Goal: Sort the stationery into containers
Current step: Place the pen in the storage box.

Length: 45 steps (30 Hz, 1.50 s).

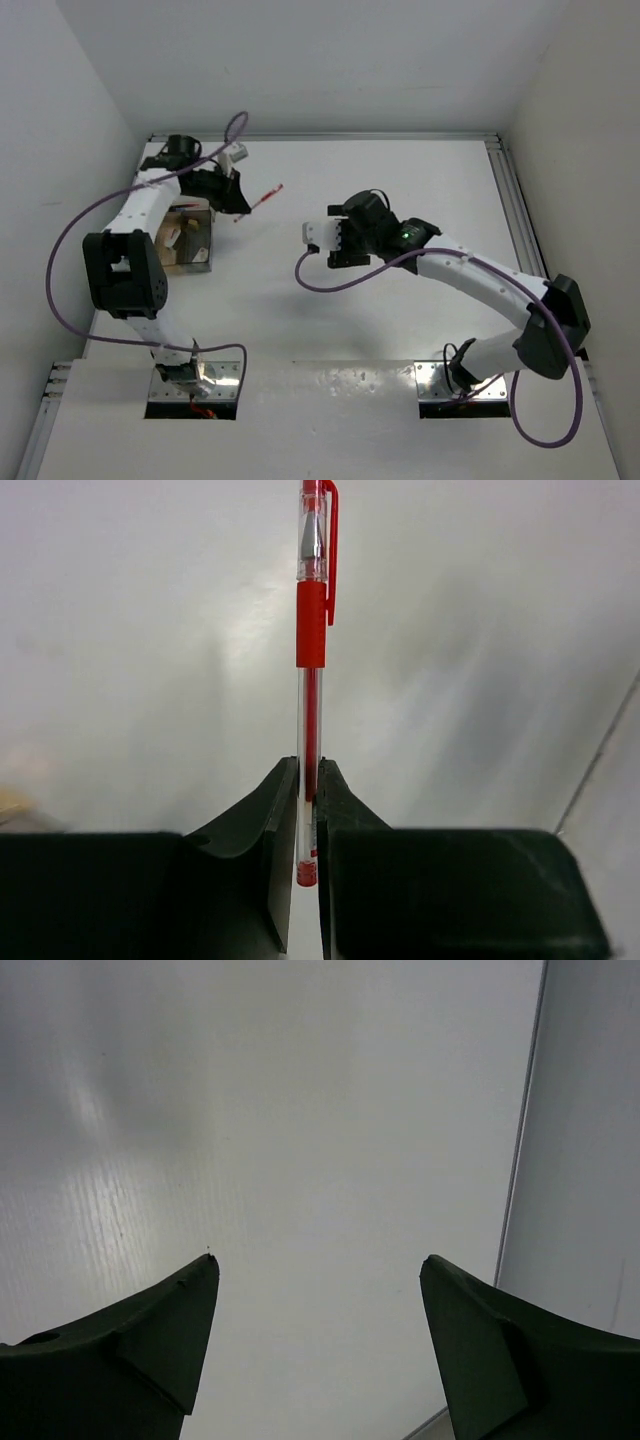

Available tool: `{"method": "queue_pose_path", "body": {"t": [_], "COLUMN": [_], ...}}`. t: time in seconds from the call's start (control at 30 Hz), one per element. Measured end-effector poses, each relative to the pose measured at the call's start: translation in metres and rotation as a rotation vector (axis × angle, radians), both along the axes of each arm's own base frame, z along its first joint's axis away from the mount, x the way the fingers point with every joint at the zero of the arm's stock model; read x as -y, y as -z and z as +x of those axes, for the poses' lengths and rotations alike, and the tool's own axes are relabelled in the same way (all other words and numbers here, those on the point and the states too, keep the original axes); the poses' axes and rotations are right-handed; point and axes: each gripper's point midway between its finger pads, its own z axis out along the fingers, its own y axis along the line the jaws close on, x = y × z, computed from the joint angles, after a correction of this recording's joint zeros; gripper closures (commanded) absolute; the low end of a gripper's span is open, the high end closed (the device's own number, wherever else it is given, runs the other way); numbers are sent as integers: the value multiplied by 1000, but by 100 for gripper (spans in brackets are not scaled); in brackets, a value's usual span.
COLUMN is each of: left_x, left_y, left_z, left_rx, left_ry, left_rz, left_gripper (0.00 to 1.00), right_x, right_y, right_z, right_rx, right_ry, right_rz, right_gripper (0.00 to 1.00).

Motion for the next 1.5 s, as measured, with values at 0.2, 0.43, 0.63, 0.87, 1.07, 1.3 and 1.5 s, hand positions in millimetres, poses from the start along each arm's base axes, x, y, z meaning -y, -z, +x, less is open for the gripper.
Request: {"method": "queue_pose_path", "body": {"t": [0.2, 0.43, 0.63, 0.87, 1.07, 1.3, 1.5], "left_x": [-107, -216, -251, -263, -261, -267, -266], "left_y": [-55, -33, -12, 27, 45, 61, 49], "left_z": [75, 73, 73, 74, 74, 93, 106], "left_rx": [274, 323, 320, 299, 302, 308, 332], "left_ry": [-10, 120, 230, 327, 384, 355, 251], "left_rz": [289, 667, 804, 829, 837, 863, 839], "left_gripper": [100, 100, 100, 97, 82, 52, 31], "right_x": [42, 81, 95, 102, 105, 112, 117], "right_y": [8, 42, 49, 50, 61, 67, 64], "right_z": [6, -8, -8, -6, -7, -7, -7], "right_rx": [-73, -217, -270, -285, -318, -346, -365], "right_ry": [152, 290, 359, 387, 402, 435, 472], "right_rz": [69, 90, 120, 134, 115, 107, 123], "right_gripper": [20, 21, 21, 21, 21, 21, 21]}}
